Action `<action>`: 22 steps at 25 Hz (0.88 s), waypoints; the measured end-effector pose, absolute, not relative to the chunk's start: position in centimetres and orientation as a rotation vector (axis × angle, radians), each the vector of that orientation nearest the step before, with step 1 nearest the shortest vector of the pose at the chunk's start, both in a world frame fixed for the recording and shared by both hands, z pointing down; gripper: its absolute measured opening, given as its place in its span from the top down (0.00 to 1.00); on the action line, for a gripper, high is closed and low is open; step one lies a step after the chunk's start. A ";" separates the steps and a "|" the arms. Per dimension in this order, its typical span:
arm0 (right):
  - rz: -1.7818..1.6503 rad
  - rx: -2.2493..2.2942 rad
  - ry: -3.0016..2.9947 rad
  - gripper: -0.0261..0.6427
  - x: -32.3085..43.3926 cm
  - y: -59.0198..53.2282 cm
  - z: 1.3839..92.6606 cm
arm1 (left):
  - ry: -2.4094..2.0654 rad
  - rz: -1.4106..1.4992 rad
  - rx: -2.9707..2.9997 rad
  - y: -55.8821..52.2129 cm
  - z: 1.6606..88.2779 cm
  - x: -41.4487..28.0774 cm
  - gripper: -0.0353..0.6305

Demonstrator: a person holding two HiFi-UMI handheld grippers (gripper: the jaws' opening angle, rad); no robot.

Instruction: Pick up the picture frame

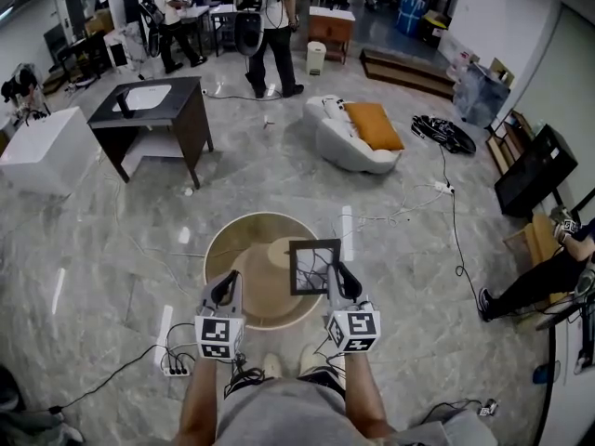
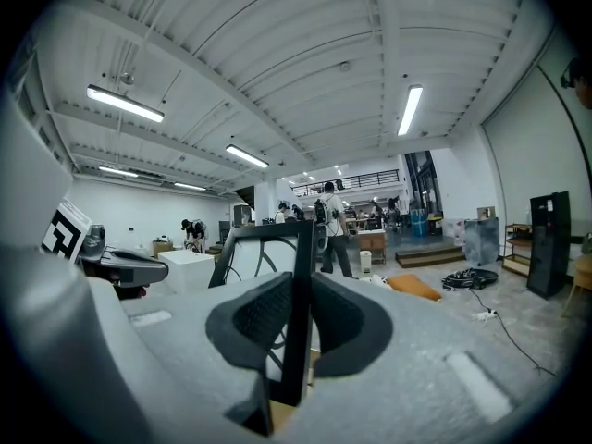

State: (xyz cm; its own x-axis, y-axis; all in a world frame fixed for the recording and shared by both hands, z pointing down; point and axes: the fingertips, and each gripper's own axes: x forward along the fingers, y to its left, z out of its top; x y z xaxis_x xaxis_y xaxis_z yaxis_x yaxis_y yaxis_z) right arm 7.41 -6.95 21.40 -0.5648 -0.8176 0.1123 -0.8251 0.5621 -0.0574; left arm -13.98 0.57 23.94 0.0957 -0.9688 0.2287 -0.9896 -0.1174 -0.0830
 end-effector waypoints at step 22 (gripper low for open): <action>0.170 1.426 -2.689 0.87 6.2 -7.9 19.6 | -2.001 0.345 2.260 -1.0 21.8 -15.1 0.91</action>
